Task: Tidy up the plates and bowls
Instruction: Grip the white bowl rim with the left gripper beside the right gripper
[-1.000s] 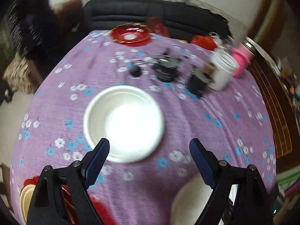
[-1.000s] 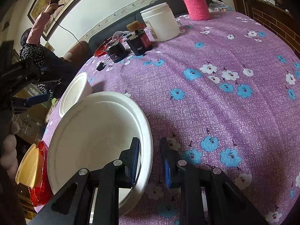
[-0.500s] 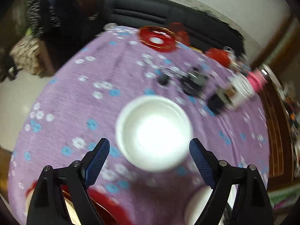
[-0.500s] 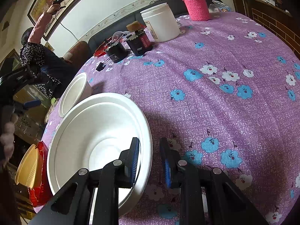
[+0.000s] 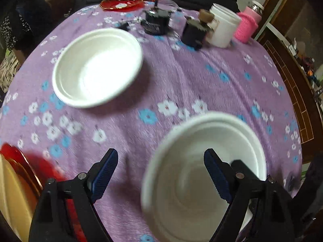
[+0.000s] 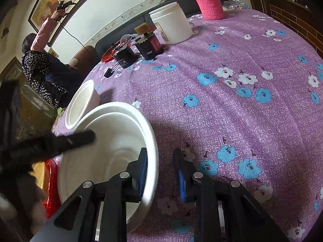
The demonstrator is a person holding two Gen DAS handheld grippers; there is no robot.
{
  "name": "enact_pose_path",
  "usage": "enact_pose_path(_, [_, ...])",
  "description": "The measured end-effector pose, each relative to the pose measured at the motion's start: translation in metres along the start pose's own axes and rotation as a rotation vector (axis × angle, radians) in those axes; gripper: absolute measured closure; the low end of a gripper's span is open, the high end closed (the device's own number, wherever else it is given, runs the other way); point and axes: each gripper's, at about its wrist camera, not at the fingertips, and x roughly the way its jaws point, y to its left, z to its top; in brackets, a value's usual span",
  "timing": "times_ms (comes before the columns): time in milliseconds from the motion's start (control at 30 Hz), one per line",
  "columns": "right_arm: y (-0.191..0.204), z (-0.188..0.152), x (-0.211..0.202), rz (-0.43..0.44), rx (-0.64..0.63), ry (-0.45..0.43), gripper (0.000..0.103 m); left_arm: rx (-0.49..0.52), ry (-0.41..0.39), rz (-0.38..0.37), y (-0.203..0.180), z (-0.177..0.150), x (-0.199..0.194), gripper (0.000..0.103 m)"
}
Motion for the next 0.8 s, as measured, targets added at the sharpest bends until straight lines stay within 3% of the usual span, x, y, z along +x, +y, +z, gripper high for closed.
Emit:
enact_pose_path(67, [0.0, -0.001, -0.002, 0.005, 0.004, 0.002, 0.072, 0.024, -0.011, 0.018, -0.006, -0.007, 0.002, 0.021])
enact_pose_path(133, [0.0, -0.002, -0.002, 0.007, 0.006, 0.003, 0.072, 0.05, -0.013, 0.027, -0.012, -0.011, 0.004, 0.053])
enact_pose_path(167, [0.0, -0.002, -0.002, 0.007, 0.002, 0.004, 0.072, 0.056, -0.001, 0.027, -0.014, -0.013, 0.006, 0.059])
enact_pose_path(267, [0.002, -0.004, -0.003, 0.008, -0.009, 0.006, 0.074, 0.043, -0.007, 0.025, -0.011, -0.021, 0.003, 0.065])
enact_pose_path(300, [0.003, -0.005, -0.003, 0.013, -0.013, 0.008, 0.083, 0.043, -0.016, 0.026, -0.011, -0.023, 0.0, 0.068])
enact_pose_path(500, [0.018, -0.008, -0.007, 0.044, -0.071, -0.015, 0.088, 0.037, -0.084, 0.008, -0.007, -0.037, -0.034, 0.068])
enact_pose_path(667, [0.043, -0.013, -0.031, 0.114, -0.087, -0.075, 0.088, 0.02, -0.178, -0.012, 0.012, -0.051, -0.089, 0.068])
enact_pose_path(800, [0.086, -0.021, -0.04, 0.175, -0.11, -0.058, 0.088, -0.01, -0.289, 0.011, 0.04, -0.058, -0.136, 0.057])
